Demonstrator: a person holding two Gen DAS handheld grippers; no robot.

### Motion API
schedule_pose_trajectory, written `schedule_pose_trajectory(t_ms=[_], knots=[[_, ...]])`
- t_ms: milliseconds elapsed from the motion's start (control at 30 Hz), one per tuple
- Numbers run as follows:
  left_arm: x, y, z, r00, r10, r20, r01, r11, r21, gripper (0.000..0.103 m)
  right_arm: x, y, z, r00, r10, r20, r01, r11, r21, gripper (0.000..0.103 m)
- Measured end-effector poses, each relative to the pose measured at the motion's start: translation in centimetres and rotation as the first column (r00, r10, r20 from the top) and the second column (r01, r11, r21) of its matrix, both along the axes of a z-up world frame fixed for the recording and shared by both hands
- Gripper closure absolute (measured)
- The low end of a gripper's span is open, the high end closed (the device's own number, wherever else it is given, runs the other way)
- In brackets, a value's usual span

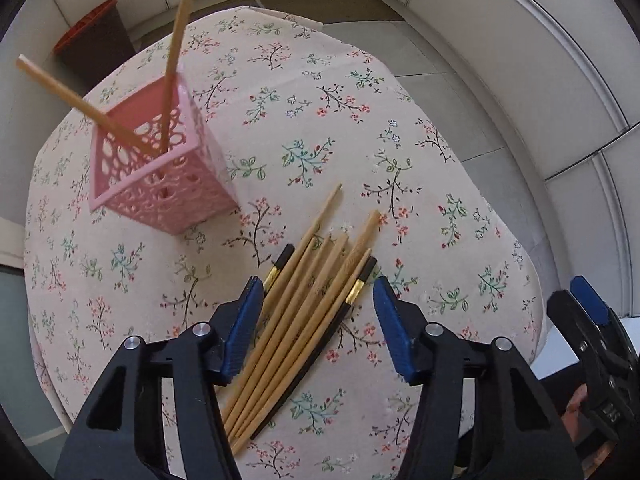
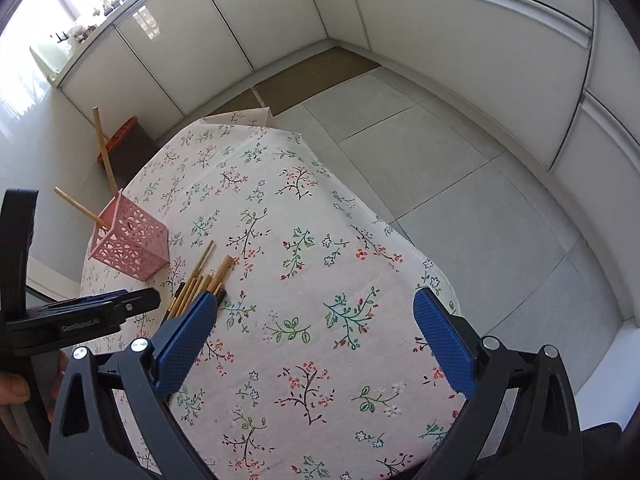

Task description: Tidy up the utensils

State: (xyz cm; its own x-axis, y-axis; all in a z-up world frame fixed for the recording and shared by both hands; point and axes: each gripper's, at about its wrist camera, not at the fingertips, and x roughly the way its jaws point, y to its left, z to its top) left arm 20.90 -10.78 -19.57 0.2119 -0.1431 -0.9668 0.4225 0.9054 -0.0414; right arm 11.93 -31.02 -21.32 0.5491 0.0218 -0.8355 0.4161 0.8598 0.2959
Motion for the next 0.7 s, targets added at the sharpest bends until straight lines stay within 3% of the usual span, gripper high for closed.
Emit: schedule_pose_trajectory(t_ms=[133, 367, 467, 600, 700], knots=[[2.3, -2.1, -1.1, 1.000, -0.017, 0.020, 0.017, 1.000, 0.026, 0.062, 0.2, -0.4, -0.6, 1.000, 0.000, -0.023, 0.001, 1.000, 0.019, 0.007], [5.5, -3.6, -4.5, 0.999, -0.006, -0.037, 0.008, 0.997, 0.073, 0.066, 0.8, -1.4, -1.8, 0.998, -0.019, -0.060, 0.026, 0.993, 0.117, 0.007], [6.4, -3.7, -6.1, 0.997, -0.009, -0.073, 0.016, 0.995, 0.096, 0.078, 1.0, -1.7, -2.5, 0.996, -0.025, -0.083, 0.039, 0.983, 0.178, 0.007], [6.2, -4.1, -6.4, 0.997, -0.061, -0.050, 0.065, 0.995, 0.081, 0.092, 1.3, -1.3, -2.7, 0.996, -0.018, -0.091, 0.034, 0.984, 0.176, 0.007], [5.6, -4.2, -6.3, 0.997, -0.082, -0.014, 0.083, 0.992, 0.099, 0.094, 1.6, -0.9, -2.6, 0.996, -0.007, -0.094, 0.023, 0.986, 0.166, 0.007]])
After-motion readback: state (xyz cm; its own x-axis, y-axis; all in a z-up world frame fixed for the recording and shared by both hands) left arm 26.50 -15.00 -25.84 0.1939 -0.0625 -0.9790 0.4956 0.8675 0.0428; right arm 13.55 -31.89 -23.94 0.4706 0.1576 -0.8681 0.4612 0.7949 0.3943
